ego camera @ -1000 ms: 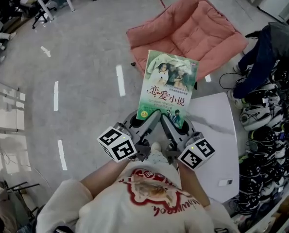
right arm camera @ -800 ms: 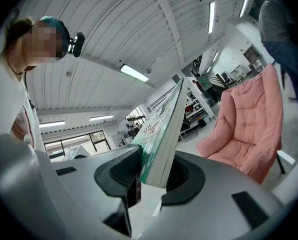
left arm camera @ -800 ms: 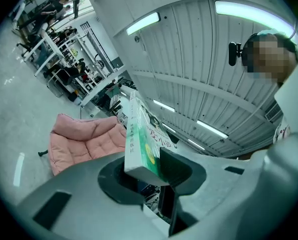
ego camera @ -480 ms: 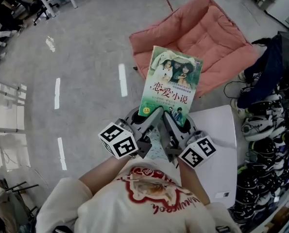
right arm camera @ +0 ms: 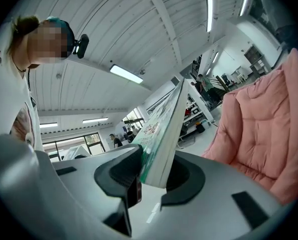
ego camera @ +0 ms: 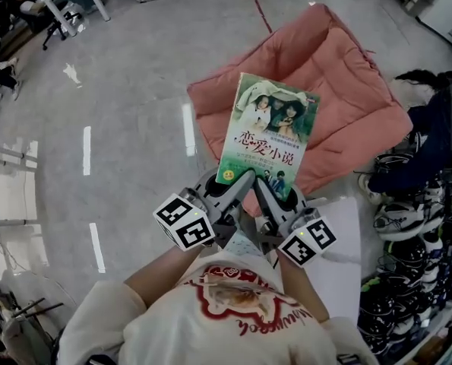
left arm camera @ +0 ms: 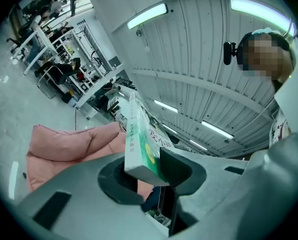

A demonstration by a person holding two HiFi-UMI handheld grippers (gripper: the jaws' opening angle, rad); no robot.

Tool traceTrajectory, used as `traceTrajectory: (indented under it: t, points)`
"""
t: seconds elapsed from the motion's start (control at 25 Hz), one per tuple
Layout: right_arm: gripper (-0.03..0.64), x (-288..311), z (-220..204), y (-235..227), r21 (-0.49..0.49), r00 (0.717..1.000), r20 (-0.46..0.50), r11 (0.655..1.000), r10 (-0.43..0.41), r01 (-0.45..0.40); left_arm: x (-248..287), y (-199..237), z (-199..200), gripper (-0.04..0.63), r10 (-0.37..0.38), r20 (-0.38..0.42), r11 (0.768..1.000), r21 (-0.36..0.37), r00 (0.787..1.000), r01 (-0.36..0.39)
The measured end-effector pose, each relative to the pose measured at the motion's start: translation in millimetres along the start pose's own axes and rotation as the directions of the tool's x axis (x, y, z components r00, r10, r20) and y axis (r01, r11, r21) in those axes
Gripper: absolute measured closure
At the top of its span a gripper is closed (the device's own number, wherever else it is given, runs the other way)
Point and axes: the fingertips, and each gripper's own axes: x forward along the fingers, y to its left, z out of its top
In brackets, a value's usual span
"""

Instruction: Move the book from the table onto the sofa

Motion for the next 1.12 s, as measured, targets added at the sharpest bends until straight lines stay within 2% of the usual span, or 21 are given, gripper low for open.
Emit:
traceTrajectory:
  t: [0.16,0.24,0.56,0.68,0.8,1.0,1.12]
  points:
    - [0.508,35.4,31.2,-50.0,0.014,1.000,0.003,1.000,-0.022,0.021,57.6,31.7,21.7,0.479,-0.001,-0.032,1.000,-0.006,0.999,0.000]
    - [0.506,46.3,34.1,-66.8,0.023,1.000,0.002,0.999,-0.028,0.028,72.7,45.4,23.8,0.479,0.003,-0.040,1.000,-0.011,0.999,-0.003]
    - [0.506,48.4,20.3,-81.5,0.046,0.998,0.004,0.997,-0.068,0.068,77.0,61.2,10.8,0.479,0.002,-0.076,1.000,-0.031,0.997,-0.005]
    - [0.505,59.5,6.6,-100.6,0.073,0.995,0.008,0.993,-0.098,0.097,85.1,84.6,2.8,0.479,0.000,-0.110,0.999,-0.049,0.994,-0.006]
    - [0.505,81.0,-19.8,-129.7,0.123,0.990,0.002,0.982,-0.143,0.142,94.1,126.5,-11.2,0.479,-0.007,-0.162,0.998,-0.070,0.987,-0.004]
    - [0.503,121.8,-60.7,-184.9,0.219,0.971,-0.026,0.946,-0.237,0.237,116.1,202.4,-32.4,0.479,-0.011,-0.260,0.992,-0.125,0.966,-0.023]
    - [0.503,125.4,-84.2,-210.2,0.251,0.962,-0.041,0.929,-0.269,0.270,123.4,228.4,-54.9,0.479,-0.004,-0.293,0.989,-0.141,0.956,-0.040]
